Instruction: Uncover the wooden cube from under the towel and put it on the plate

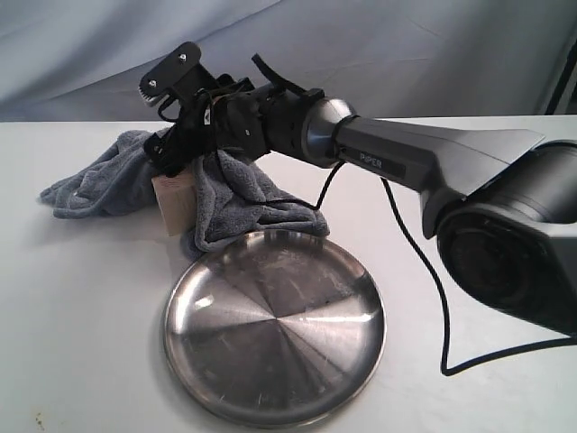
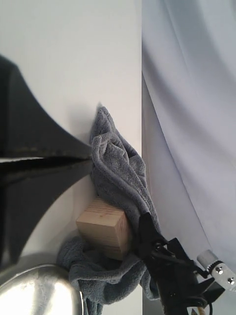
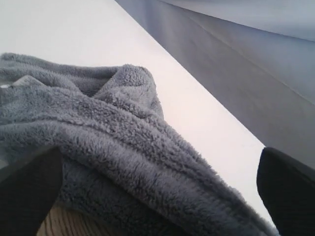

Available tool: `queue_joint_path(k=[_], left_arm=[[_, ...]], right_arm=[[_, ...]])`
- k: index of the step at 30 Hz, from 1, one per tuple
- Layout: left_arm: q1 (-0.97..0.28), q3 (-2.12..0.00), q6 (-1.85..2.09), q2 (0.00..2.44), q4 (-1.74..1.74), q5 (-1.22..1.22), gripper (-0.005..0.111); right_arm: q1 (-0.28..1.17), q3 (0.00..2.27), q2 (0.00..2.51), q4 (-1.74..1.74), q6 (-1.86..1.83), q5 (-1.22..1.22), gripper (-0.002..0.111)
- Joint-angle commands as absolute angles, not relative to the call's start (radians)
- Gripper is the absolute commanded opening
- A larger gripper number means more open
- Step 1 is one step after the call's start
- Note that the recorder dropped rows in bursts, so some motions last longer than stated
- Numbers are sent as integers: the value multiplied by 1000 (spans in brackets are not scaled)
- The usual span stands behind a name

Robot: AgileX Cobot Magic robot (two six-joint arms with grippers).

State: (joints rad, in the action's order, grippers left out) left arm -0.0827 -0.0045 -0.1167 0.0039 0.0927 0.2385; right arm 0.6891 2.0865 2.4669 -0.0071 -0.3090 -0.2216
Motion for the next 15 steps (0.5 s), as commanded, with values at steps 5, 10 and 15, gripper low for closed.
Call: queue_joint_path(k=[5, 10, 15], left_arm=[[-80, 0, -120, 0, 88, 232, 0], [-80, 0, -120, 0, 88, 232, 0], [-80, 0, -120, 0, 88, 232, 0]], right_arm=[[686, 2095, 2502, -21, -337, -202, 100], [686, 2095, 2502, -19, -337, -202, 100], [686, 2095, 2505, -19, -337, -202, 99]])
